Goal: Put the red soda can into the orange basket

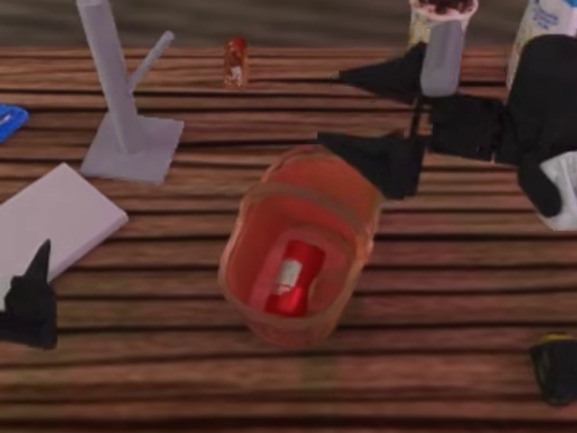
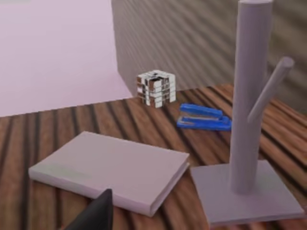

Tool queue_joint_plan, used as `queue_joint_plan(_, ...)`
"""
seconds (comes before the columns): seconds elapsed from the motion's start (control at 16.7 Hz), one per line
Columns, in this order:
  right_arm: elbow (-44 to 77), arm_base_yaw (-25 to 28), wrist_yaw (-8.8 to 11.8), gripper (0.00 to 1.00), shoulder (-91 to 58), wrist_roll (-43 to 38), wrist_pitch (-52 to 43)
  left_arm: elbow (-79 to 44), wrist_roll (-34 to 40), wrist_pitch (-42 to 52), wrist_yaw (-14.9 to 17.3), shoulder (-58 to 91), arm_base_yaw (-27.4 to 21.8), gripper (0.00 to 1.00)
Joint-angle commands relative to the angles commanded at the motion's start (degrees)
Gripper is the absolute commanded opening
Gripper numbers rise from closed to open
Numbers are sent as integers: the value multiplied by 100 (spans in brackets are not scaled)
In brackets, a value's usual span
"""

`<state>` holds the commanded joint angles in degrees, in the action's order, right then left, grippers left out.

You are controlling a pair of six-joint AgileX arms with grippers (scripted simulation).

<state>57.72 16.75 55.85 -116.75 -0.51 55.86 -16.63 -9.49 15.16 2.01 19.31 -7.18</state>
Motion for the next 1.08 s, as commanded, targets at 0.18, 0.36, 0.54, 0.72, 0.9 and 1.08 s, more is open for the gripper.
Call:
queue_joint_plan(0.18, -860, -207, -683, 100, 1319, 48, -763, -1220, -704, 1044, 66, 1404, -455, 100)
queue_joint_plan(0.36, -1782, -444, -1483, 100, 2844, 83, -1600, -2649, -1521, 2200, 113, 3007, -956, 100)
queue_joint_plan(0.54, -2724, -696, -2358, 100, 4565, 104, -2478, -4210, -2402, 3362, 136, 4694, -1472, 100)
queue_joint_plan(0.72, -3587, -936, -3208, 100, 6312, 108, -3313, -5832, -3292, 4448, 124, 6369, -1967, 100)
queue_joint_plan(0.9, -4372, -1163, -4017, 100, 8059, 104, -4094, -7425, -4134, 5399, 78, 7940, -2410, 100)
queue_joint_plan(1.08, -4991, -1353, -4685, 100, 9591, 94, -4730, -8865, -4867, 6156, 5, 9287, -2776, 100)
